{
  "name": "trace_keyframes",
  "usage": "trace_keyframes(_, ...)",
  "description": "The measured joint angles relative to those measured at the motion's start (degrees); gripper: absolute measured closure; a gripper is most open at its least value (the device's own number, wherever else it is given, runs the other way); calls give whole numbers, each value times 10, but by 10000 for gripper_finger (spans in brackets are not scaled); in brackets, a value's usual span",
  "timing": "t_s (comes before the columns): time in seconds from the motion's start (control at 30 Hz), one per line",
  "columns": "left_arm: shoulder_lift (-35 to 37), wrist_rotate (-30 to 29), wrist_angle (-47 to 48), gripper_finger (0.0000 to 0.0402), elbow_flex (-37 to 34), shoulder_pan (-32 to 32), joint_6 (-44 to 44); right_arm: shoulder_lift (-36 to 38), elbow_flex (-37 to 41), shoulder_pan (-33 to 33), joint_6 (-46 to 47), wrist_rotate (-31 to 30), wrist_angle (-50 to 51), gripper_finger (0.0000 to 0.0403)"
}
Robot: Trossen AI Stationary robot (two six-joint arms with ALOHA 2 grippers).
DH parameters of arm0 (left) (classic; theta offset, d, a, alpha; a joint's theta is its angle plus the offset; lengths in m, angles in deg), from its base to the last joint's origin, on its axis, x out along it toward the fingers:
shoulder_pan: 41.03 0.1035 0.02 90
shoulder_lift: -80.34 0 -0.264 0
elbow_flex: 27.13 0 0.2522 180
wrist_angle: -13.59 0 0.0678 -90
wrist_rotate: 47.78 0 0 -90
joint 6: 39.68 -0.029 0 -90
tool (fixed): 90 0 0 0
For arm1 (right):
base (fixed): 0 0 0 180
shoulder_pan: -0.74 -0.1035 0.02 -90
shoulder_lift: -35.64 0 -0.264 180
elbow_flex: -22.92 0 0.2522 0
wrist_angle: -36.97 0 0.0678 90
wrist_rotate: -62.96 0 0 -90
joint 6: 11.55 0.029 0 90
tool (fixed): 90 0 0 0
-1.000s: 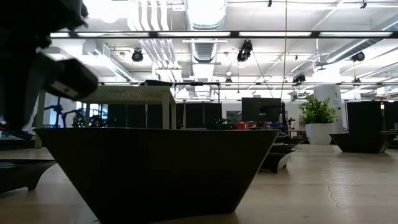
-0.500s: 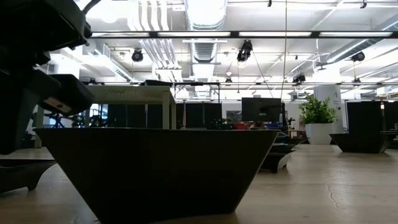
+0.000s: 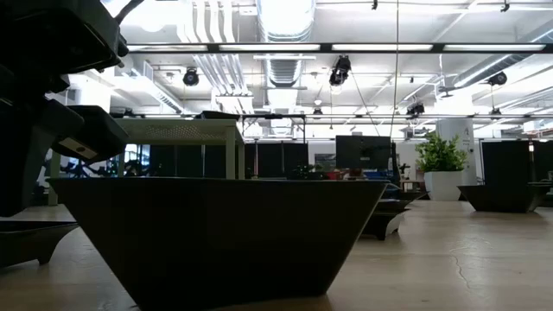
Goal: Pick & Place Mini shaped plates
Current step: Stack the black square plate on top of the black square plate on the shelf
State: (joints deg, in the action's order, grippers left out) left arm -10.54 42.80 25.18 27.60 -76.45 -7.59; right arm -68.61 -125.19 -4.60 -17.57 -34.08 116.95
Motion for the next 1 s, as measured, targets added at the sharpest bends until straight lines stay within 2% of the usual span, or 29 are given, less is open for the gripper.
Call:
trace_keyframes(0.73,-34,15,-13,347,0,1,21,0,0,0,0,0,-4,394)
trace_keyframes(0.87,-33,17,-14,361,0,1,22,0,0,0,0,0,-5,394)
trace_keyframes(1.0,-32,25,-18,394,0,0,23,0,0,0,0,0,-5,394)
